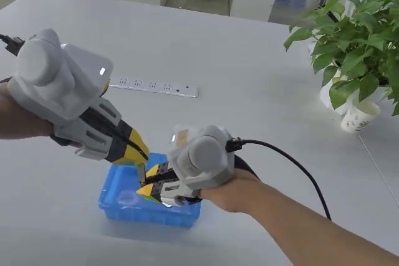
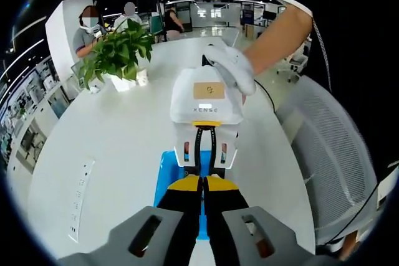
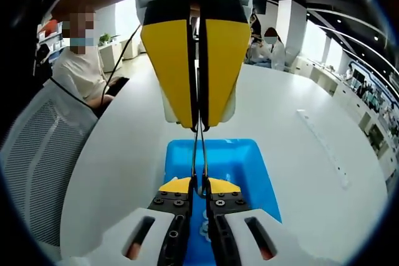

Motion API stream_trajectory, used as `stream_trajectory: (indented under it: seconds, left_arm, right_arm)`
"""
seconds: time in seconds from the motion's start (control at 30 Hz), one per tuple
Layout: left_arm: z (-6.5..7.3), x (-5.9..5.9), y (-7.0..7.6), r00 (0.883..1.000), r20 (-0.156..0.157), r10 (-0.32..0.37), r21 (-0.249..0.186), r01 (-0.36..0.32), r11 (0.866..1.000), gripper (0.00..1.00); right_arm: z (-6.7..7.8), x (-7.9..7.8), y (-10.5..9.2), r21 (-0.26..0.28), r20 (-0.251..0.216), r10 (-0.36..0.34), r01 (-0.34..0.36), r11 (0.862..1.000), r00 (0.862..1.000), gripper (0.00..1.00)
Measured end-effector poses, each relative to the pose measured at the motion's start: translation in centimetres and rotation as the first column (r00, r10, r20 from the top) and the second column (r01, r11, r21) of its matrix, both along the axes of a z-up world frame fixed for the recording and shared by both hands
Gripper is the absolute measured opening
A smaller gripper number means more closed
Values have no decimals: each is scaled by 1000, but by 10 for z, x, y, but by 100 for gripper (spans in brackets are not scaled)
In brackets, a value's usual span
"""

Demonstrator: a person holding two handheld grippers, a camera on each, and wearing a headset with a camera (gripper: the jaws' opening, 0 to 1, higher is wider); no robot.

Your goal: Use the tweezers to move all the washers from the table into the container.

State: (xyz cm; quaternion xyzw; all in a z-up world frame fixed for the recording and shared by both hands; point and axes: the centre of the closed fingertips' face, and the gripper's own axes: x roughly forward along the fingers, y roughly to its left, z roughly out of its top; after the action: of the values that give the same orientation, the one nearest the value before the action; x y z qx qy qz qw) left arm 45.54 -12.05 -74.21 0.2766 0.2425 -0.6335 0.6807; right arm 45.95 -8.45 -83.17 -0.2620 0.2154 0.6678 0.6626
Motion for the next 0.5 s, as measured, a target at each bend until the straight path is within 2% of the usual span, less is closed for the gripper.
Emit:
stream_trajectory:
  seconds: [0.5]
  left_arm:
    - [-22, 7, 0, 999, -31, 16, 1, -16, 1000, 3]
  right_arm:
    - [-23, 5, -1, -37, -43, 2, -4, 999, 999, 9]
